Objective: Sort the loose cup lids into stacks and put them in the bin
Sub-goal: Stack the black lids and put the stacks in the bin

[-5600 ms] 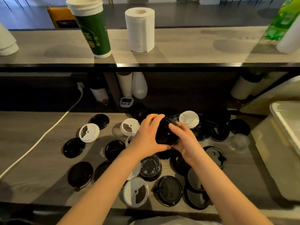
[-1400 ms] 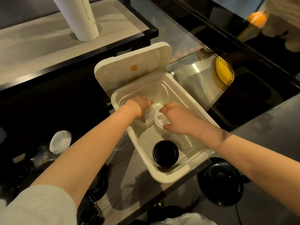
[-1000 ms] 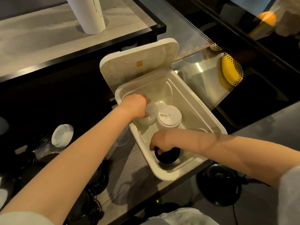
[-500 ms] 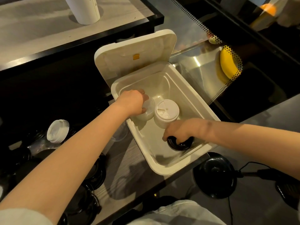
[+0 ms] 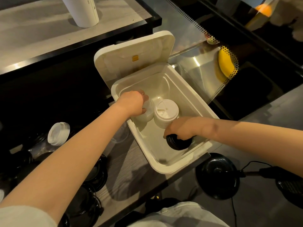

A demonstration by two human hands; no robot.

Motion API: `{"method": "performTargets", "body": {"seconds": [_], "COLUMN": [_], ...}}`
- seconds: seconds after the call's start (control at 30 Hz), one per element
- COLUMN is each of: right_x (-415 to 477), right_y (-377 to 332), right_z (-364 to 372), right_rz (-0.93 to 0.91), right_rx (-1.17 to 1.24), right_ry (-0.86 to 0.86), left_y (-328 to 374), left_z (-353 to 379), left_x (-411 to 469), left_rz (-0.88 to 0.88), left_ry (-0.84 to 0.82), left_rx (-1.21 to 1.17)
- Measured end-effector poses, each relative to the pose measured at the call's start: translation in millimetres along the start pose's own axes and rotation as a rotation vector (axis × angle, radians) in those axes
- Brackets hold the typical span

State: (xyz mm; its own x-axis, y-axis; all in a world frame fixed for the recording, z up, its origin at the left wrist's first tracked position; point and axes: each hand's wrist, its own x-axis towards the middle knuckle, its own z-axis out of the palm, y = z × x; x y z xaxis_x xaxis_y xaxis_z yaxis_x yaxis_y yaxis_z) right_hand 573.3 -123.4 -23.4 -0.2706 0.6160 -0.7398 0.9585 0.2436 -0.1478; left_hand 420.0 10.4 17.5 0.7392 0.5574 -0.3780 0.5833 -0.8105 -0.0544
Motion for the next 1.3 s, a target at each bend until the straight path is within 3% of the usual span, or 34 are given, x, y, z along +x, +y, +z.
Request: {"method": "performTargets", "body": {"seconds": [0.2, 0.37, 0.57, 0.73, 0.8, 0.97, 1.17, 1.3], "right_x": [-11, -20, -19, -16, -8, 36, 98, 119], "right_y": [-13, -34, -67, -118, -140, -177, -180, -173], "right_z": [-14, -40, -76, -98, -99, -85, -56, -51], "right_rz": [0.001, 0.043, 0.159, 0.086, 0.028, -0.035, 0.176, 0.270], "right_rx": [0.016, 0.041, 0.053, 0.082, 0.089, 0.082, 0.167, 0.292], "right_ry": [0.155, 0.260, 0.601, 0.901, 0.942, 0.847, 0.520, 0.341], "left_y": [2, 0, -35, -74, -87, -113, -134, -141], "left_z": [-5, -13, -12, 5, 19, 71, 122, 135], "left_x": [-7, -33, -98, -157, -177, -207, -218, -215], "left_rz": [-0.001, 0.006, -0.074, -0.213, -0.265, -0.404, -0.571, -0.624], "left_ry": [0.017, 0.193, 0.473, 0.477, 0.450, 0.286, 0.074, 0.051], "left_rx": [0.030, -0.048, -0.215, -0.266, -0.292, -0.377, -0.525, -0.548]}}
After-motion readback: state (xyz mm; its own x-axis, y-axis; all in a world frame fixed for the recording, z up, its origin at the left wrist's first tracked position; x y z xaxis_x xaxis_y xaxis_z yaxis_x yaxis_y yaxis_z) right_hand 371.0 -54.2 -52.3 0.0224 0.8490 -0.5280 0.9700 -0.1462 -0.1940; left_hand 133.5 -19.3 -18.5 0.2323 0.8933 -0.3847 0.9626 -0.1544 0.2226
